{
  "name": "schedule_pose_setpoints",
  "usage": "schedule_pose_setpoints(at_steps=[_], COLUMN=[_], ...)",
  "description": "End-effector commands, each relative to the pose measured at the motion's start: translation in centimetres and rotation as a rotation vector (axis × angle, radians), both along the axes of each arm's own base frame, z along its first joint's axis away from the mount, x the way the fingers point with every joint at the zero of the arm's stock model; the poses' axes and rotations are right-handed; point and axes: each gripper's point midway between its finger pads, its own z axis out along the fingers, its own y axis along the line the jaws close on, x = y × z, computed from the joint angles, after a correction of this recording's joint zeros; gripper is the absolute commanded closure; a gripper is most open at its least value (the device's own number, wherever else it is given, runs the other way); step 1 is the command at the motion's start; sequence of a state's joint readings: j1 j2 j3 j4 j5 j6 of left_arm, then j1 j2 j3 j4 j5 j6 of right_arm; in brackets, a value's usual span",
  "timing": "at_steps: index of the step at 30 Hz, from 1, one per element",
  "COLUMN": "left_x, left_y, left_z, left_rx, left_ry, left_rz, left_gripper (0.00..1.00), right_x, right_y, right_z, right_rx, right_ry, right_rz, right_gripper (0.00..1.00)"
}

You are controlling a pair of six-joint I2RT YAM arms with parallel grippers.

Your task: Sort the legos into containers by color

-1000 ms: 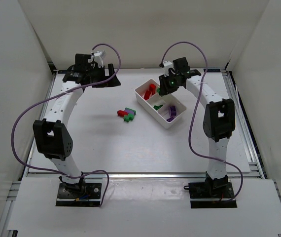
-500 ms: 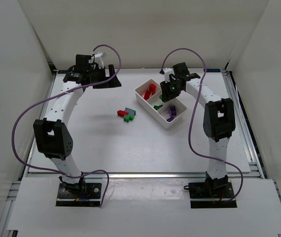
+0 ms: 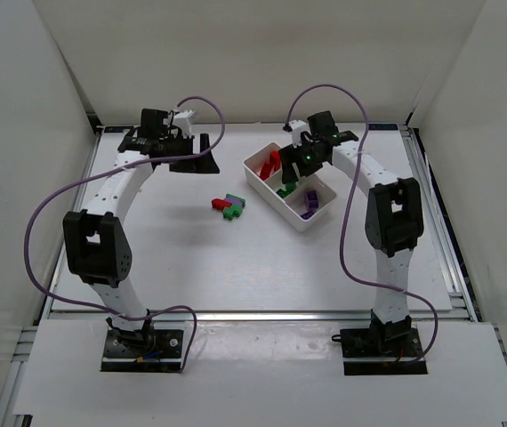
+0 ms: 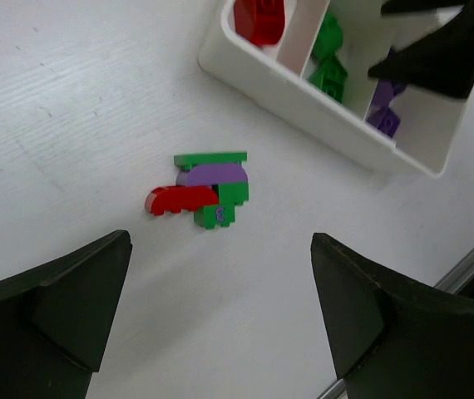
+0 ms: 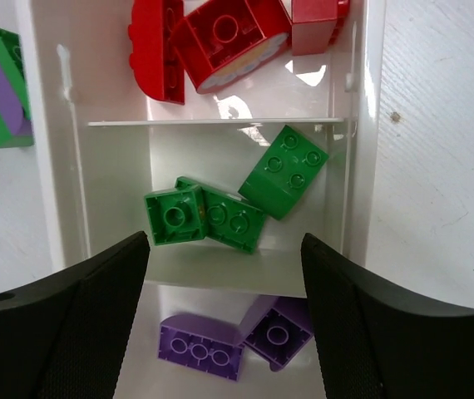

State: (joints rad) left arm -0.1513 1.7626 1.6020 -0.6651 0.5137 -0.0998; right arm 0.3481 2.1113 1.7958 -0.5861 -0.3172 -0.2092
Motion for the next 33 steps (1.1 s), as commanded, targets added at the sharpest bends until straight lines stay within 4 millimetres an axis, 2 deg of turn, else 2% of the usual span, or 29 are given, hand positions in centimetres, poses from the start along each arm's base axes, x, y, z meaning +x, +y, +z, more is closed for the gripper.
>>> schedule_pose_setpoints(at_steps=[1, 2, 4, 5, 6, 8, 9, 10, 13, 15, 18, 21, 26, 33], left_x=[-2.6, -3.1, -4.7, -5.2, -6.6, -7.3, -7.7, -8.3, -8.8, -8.5, -7.1, -5.7, -3.9, -2.3], left_y=[-0.3, -0.2, -0.6, -0.7, -1.1, -1.0, -1.0, -0.9, -1.0, -1.0, -0.5, 0.3, 0.7, 0.1], left_z=[-0.5, -0.8, -2.0, -3.2, -3.7, -4.9, -5.5, -6.4, -7.9, -8.7, -10.0, -11.3, -12.4, -13.5], left_rx=[0.008, 0.027, 0.044, 0.052, 0.035, 0.05, 0.045, 0.04, 0.033, 0.046, 0.11, 0.198, 0.284, 0.36], left_ry=[-0.023, -0.043, -0.025, 0.017, 0.072, 0.094, 0.106, 0.127, 0.121, 0.094, 0.016, -0.059, -0.164, -0.331], left_rz=[-0.155, -0.203, -0.31, -0.34, -0.391, -0.451, -0.469, -0.485, -0.548, -0.585, -0.644, -0.694, -0.766, -0.867], left_gripper=[0.01, 0.01, 0.02, 0.04, 0.08, 0.19, 0.25, 0.37, 0.46, 0.45, 0.39, 0.3, 0.16, 0.14], right_x=[0.6, 0.0, -0.9, -1.6, -2.4, -3.6, -4.3, -4.5, -5.4, -5.7, -6.0, -6.0, -6.0, -6.2], right_y=[1.1, 1.1, 1.2, 1.1, 1.0, 0.4, 0.0, -0.2, -1.6, -2.6, -3.6, -4.4, -5.3, -5.8], right_z=[7.2, 9.1, 10.5, 10.8, 12.4, 12.4, 13.6, 13.8, 14.0, 13.8, 14.3, 14.2, 14.2, 13.9], right_rx=[0.106, 0.123, 0.15, 0.157, 0.17, 0.17, 0.18, 0.182, 0.186, 0.185, 0.187, 0.192, 0.188, 0.183], right_ry=[-0.143, -0.176, -0.196, -0.194, -0.228, -0.216, -0.237, -0.238, -0.236, -0.228, -0.231, -0.224, -0.221, -0.216], right_rz=[0.024, 0.033, 0.051, 0.065, 0.087, 0.092, 0.096, 0.095, 0.075, 0.058, 0.041, 0.023, -0.001, -0.012], right_gripper=[0.23, 0.23, 0.23, 0.23, 0.23, 0.23, 0.23, 0.23, 0.24, 0.24, 0.25, 0.25, 0.25, 0.25])
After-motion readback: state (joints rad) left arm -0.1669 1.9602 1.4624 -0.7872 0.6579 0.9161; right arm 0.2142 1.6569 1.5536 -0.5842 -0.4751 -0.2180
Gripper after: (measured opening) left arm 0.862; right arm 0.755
